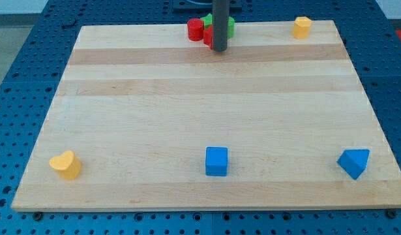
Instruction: Move the blue triangle slightly up
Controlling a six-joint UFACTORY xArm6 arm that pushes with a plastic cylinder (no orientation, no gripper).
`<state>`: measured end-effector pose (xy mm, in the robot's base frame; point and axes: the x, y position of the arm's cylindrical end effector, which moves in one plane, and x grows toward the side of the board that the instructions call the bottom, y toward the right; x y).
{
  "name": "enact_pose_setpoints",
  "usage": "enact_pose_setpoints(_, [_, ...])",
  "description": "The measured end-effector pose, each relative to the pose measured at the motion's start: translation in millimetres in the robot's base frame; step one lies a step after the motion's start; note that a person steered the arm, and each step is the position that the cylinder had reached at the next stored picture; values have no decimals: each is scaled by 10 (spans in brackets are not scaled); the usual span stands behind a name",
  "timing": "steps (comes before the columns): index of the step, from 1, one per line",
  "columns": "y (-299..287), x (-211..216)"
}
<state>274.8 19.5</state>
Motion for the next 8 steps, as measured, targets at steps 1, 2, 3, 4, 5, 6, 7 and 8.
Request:
enact_pose_setpoints(1, [-36,-10])
enact_pose_setpoints(2, [-14,-32])
enact_pose_setpoints(3, [175,191])
enact_pose_setpoints(4, [718,478])
enact_pose_setpoints(5, [1498,704])
enact_pose_setpoints(6, [2406,1015])
enact_pose_setpoints(7, [3095,1582])
enact_pose_setpoints(8, [3257,1798])
